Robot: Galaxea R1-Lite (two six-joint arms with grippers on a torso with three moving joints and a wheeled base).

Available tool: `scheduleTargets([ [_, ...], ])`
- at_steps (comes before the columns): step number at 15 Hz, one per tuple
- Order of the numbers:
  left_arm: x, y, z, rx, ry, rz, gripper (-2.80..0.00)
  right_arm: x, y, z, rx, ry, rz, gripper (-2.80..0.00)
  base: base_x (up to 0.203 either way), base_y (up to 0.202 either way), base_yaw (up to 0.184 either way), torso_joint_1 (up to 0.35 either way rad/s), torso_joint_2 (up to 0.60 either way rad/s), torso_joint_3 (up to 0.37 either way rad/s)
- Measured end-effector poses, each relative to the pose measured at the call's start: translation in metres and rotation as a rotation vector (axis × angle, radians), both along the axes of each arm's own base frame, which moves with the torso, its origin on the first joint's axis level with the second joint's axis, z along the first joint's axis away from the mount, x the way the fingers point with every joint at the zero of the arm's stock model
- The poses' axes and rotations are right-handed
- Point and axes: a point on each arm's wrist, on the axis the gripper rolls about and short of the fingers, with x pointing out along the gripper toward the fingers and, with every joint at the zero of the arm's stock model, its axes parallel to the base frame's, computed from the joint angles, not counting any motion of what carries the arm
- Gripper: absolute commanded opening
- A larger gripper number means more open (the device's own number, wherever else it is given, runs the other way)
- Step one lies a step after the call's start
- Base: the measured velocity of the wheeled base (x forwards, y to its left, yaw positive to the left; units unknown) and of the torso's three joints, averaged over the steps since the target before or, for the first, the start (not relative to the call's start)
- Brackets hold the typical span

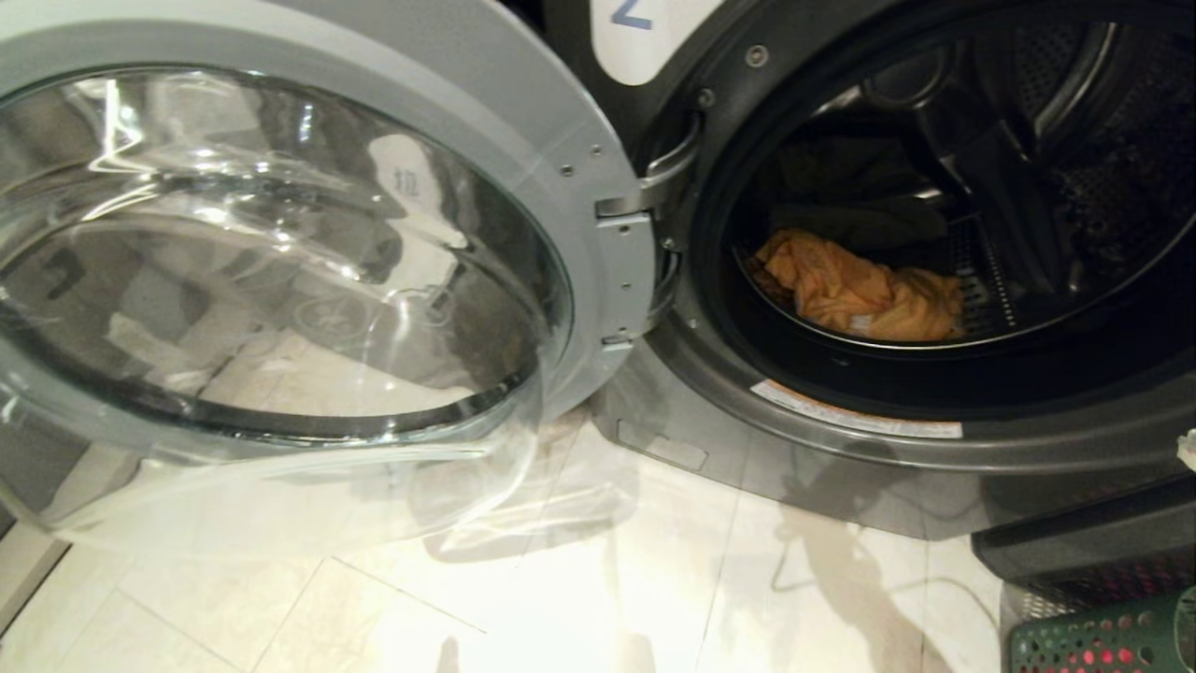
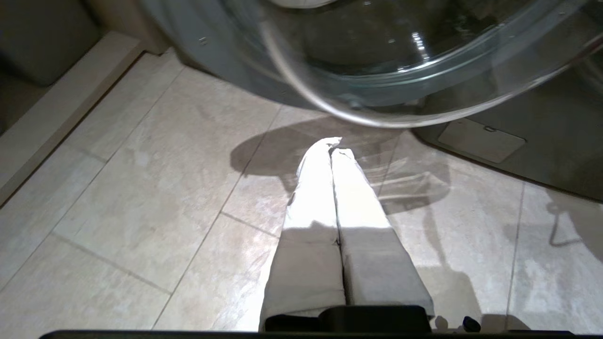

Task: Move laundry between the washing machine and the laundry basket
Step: Pick a cloth and place it into the basket

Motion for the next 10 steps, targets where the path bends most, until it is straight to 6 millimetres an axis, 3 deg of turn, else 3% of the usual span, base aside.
scheduleTargets([
  [3,0.0,0.0,0.0,0.0,0.0,0.0,-2.8,-0.001,0.0,-0.014,-0.011,0.041,0.001,-2.8,0.001,-0.002,0.131,0.004,0.0,0.002],
  [6,0.0,0.0,0.0,0.0,0.0,0.0,-2.8,0.002,0.001,-0.034,-0.018,0.123,0.008,-2.8,0.0,0.0,0.0,0.0,0.0,0.0],
  [10,0.0,0.0,0.0,0.012,0.002,0.0,-2.8,0.041,0.011,-0.037,0.032,0.149,-0.031,-2.8,0.0,0.0,0.0,0.0,0.0,0.0],
])
